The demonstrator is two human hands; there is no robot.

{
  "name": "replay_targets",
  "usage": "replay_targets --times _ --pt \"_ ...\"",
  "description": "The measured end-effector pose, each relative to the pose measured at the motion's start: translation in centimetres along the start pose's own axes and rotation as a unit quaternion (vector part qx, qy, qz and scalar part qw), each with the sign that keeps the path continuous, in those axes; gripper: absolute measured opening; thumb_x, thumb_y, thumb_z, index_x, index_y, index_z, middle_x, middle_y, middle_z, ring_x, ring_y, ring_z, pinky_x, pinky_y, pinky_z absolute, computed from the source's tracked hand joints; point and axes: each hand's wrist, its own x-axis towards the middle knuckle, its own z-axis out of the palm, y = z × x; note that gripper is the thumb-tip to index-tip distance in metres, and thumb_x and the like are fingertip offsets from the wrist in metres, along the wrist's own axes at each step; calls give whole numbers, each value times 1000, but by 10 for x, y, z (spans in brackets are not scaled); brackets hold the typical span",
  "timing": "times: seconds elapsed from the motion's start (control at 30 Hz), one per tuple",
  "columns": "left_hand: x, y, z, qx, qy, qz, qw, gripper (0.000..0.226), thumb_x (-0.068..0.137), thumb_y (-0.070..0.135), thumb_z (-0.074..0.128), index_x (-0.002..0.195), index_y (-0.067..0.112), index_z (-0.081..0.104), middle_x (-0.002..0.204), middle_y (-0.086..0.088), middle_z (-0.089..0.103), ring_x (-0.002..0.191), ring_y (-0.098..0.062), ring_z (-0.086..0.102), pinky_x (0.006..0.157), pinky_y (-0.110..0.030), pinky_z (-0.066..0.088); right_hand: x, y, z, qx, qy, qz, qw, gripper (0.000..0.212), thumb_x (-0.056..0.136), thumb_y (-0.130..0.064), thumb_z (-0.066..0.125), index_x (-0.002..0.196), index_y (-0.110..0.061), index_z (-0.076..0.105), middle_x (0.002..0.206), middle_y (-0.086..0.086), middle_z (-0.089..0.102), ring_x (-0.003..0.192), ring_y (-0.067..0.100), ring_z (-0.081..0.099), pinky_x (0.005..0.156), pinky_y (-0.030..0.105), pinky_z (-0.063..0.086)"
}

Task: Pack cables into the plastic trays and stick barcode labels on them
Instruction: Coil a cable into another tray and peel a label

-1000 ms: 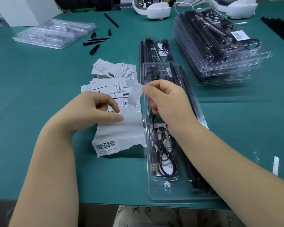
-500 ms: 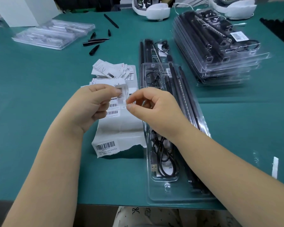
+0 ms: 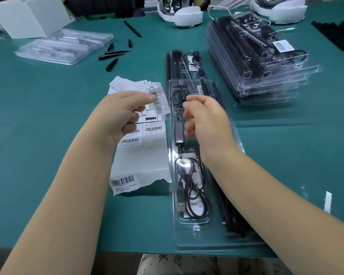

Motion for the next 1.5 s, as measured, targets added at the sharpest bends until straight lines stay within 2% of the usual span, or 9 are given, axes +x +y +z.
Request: replay_targets --times 0.3,0.33,0.37,0.53,0.8,1.07,1.2,1.4,1.5 --pt "37 26 61 111 46 13 993 10 79 25 77 71 22 71 58 9 60 45 -10 38 38 -14 28 22 -8 -21 183 161 62 968 14 90 -8 49 80 -14 56 44 -11 44 37 5 36 39 18 35" --pt "41 26 65 113 43 11 993 9 79 25 77 73 21 72 68 6 64 68 -14 15 37 -16 33 22 -8 -22 189 160 66 967 14 90 -7 49 80 -13 56 44 -10 44 37 5 35 38 18 35" --pt "45 26 68 122 39 11 992 7 80 26 77 77 20 73 80 7 65 91 -8 36 38 -19 42 22 -7 -22 187 156 68 968 13 90 -7 49 80 -13 56 45 -10 44 37 5 35 39 18 35" --pt "60 26 77 183 22 27 982 13 83 23 74 93 13 74 28 17 38 30 1 33 30 -8 24 17 -3 -15 110 110 52 987 14 89 -5 46 84 -14 56 52 -7 44 40 5 35 41 19 35" --pt "73 27 80 246 19 33 969 12 85 25 73 91 15 74 63 8 61 42 -5 33 35 -12 29 16 -3 -15 79 91 54 991 14 89 -7 46 87 -16 57 58 -5 45 43 5 37 44 20 36" --pt "83 18 80 260 6 49 964 10 76 22 81 76 17 72 40 16 48 29 0 37 31 -9 27 17 -2 -16 69 85 55 992 14 89 -7 47 87 -16 57 57 -6 45 45 5 37 44 20 36" --pt "88 17 82 294 4 78 953 16 73 22 80 65 21 66 65 6 60 56 -8 50 48 -18 39 17 -2 -15 68 81 55 993 14 89 -7 47 86 -16 57 57 -6 45 45 6 37 45 21 36" --pt "97 5 92 307 64 46 948 41 73 36 68 67 13 35 57 0 35 46 -17 31 47 -26 25 16 0 -15 61 77 50 994 14 89 -8 48 84 -17 58 56 -7 45 44 5 37 45 21 36" --pt "104 1 97 327 95 53 939 54 80 46 65 101 -3 57 88 -24 59 76 -31 61 52 -32 36 17 1 -15 55 73 48 995 15 88 -8 48 82 -17 58 54 -8 46 44 5 38 45 21 36"
